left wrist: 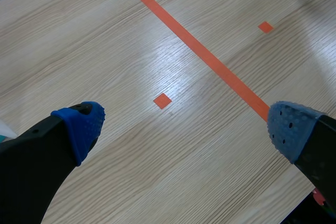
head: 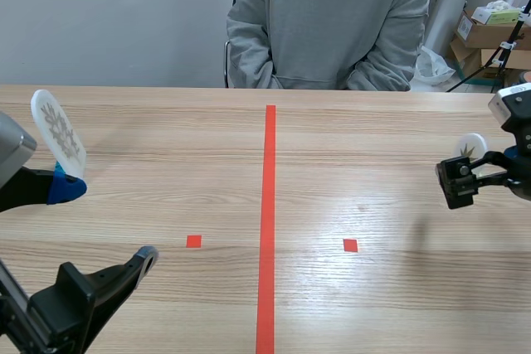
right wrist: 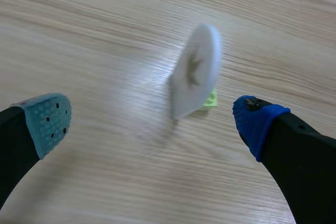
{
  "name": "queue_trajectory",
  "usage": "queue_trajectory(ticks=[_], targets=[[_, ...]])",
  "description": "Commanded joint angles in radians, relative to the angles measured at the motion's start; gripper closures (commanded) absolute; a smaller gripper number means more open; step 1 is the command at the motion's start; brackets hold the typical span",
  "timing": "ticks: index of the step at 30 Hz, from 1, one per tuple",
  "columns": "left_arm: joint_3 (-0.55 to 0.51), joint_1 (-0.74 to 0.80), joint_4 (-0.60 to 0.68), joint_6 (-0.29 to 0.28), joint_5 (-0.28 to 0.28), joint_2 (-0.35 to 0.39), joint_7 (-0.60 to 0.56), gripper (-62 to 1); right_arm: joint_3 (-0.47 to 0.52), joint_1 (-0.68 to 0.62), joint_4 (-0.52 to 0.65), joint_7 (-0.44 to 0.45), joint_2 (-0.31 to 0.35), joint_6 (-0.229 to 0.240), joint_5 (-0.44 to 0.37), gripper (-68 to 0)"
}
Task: Do the leaf sorting experiment
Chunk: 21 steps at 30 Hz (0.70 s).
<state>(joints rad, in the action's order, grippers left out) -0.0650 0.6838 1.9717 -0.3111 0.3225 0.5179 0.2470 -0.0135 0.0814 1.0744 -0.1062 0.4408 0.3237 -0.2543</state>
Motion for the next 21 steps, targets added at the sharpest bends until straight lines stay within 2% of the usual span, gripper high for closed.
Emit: queue_trajectory(ticks=[1,8,15,18,21], targets=[[0.005,-0.003,0.006,0.002,0.007,-0.007,-0.01,-62.3,0.026,-0.066,0.086,0.013,0.025,0.027,-0.016,-63.9],[0.005,-0.003,0.006,0.002,0.01,-0.008,-0.01,-62.3,0.151,-0.399,0.49,0.007,0.042,0.204,-0.098,-63.9],[0.005,-0.003,0.006,0.002,0.021,-0.007,-0.01,-62.3,0.271,-0.607,0.732,-0.026,0.041,0.353,-0.233,-63.9],[0.005,-0.003,0.006,0.002,0.035,-0.007,-0.01,-62.3,0.298,-0.669,0.8,-0.047,0.041,0.381,-0.287,-63.9],[0.002,-0.003,0.006,0.002,0.048,-0.007,-0.01,-62.3,0.308,-0.719,0.849,-0.064,0.041,0.381,-0.32,-63.9]])
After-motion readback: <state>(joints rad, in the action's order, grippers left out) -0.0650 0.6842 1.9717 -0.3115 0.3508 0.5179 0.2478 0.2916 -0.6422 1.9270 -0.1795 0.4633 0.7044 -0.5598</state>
